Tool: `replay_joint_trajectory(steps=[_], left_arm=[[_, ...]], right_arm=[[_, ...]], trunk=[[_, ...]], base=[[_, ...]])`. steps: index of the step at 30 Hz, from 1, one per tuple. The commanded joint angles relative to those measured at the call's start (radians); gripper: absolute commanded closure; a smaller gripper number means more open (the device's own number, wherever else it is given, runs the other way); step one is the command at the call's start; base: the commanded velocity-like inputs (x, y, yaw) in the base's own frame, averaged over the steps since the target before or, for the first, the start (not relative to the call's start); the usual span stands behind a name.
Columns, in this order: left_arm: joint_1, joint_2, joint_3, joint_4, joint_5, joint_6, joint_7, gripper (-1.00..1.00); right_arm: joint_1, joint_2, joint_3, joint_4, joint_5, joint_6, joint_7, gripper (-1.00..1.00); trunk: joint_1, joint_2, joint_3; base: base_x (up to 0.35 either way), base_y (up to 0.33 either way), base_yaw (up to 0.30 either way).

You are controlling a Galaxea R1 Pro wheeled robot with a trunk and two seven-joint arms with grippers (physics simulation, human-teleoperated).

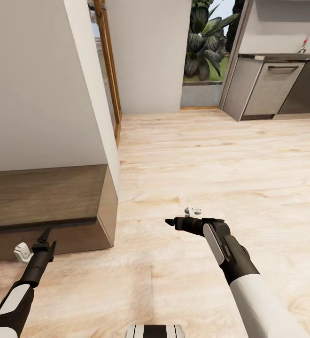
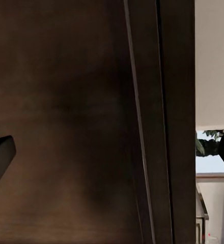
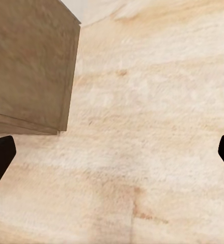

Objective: Place each of the two pumpkins and all three candles from the living room inside a cabinet in the living room (use any cabinet), then make sure every cabinet is closed, and position the cauldron so it is next to a table in the living room.

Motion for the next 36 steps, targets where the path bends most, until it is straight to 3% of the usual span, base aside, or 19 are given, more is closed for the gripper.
replay_joint_trajectory(steps=[1, 18, 29, 36], left_arm=[[-0.001, 0.0, 0.001, 0.001, 0.009, 0.01, -0.003, -1.0], [-0.001, -0.001, 0.001, 0.001, 0.008, 0.009, 0.001, -1.0], [-0.001, -0.001, 0.001, 0.001, 0.008, 0.008, 0.002, -1.0], [-0.001, -0.001, 0.0, 0.001, 0.008, 0.009, 0.001, -1.0]], right_arm=[[0.0, 0.0, -0.001, -0.001, 0.003, 0.004, 0.004, -1.0], [0.0, 0.0, -0.001, -0.001, 0.003, 0.004, 0.004, -1.0], [0.0, 0.0, -0.001, -0.001, 0.003, 0.005, 0.004, -1.0], [0.0, 0.0, -0.001, -0.001, 0.003, 0.005, 0.004, -1.0]], trunk=[[0.0, 0.0, -0.001], [0.0, 0.0, -0.001], [0.005, -0.003, -0.043], [0.005, -0.003, -0.043]], base=[[0.0, 0.0, 0.0], [0.05, 0.0, 0.0], [0.0, 0.0, 0.0], [0.0, 0.0, 0.0]])
